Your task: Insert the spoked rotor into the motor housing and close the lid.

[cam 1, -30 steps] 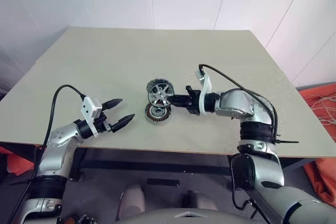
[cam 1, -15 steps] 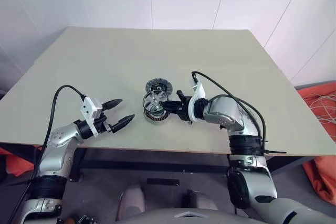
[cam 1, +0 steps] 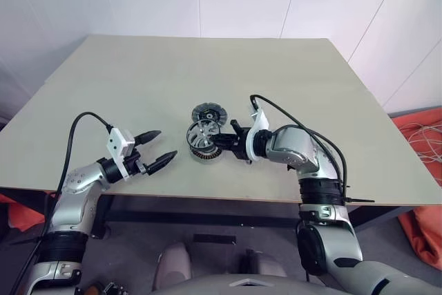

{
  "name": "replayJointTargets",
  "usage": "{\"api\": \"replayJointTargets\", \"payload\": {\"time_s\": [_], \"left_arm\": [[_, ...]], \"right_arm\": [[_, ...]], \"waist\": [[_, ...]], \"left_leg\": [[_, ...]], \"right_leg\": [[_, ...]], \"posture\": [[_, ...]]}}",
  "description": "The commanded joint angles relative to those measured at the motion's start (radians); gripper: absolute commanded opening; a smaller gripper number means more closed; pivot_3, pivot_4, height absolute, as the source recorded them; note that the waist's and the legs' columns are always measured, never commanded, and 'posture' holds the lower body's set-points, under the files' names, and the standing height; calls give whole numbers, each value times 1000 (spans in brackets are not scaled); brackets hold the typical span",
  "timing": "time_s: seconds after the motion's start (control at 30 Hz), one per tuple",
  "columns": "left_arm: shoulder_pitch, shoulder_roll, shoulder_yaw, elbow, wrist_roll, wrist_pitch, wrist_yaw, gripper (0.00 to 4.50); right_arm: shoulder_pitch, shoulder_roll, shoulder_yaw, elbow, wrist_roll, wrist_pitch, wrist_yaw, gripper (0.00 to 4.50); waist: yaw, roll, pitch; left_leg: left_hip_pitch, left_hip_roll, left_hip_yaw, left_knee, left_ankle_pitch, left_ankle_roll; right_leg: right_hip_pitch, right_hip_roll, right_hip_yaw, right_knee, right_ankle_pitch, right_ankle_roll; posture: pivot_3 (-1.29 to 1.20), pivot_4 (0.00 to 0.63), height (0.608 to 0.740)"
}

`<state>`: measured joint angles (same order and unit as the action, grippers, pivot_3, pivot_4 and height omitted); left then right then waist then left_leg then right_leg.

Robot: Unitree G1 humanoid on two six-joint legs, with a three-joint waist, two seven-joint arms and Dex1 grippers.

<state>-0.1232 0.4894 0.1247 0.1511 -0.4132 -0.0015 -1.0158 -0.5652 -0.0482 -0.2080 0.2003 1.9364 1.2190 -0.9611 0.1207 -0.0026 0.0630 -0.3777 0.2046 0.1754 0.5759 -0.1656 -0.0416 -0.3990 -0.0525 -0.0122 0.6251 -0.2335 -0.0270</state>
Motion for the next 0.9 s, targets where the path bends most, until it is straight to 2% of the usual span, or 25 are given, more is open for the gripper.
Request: {"api": "replayJointTargets", "payload": {"time_s": [0.03,0.33,0.9], "left_arm": [[-14,6,13,-15,-3,-18,4,4500],[-9,8,14,-19,-3,-17,7,4500],[-12,8,13,-17,-3,-16,6,4500]], "right_arm": [[-9,-3,0,-28,36,-9,12,304],[12,6,20,-9,36,-53,13,304],[23,-49,81,23,36,-91,58,304]], "waist": [[0,0,0],[0,0,0],[0,0,0]], "left_leg": [[0,0,0,0,0,0],[0,0,0,0,0,0],[0,0,0,0,0,0]], "right_leg": [[0,0,0,0,0,0],[0,0,0,0,0,0],[0,0,0,0,0,0]], "posture": [[0,0,740],[0,0,740],[0,0,740]]}}
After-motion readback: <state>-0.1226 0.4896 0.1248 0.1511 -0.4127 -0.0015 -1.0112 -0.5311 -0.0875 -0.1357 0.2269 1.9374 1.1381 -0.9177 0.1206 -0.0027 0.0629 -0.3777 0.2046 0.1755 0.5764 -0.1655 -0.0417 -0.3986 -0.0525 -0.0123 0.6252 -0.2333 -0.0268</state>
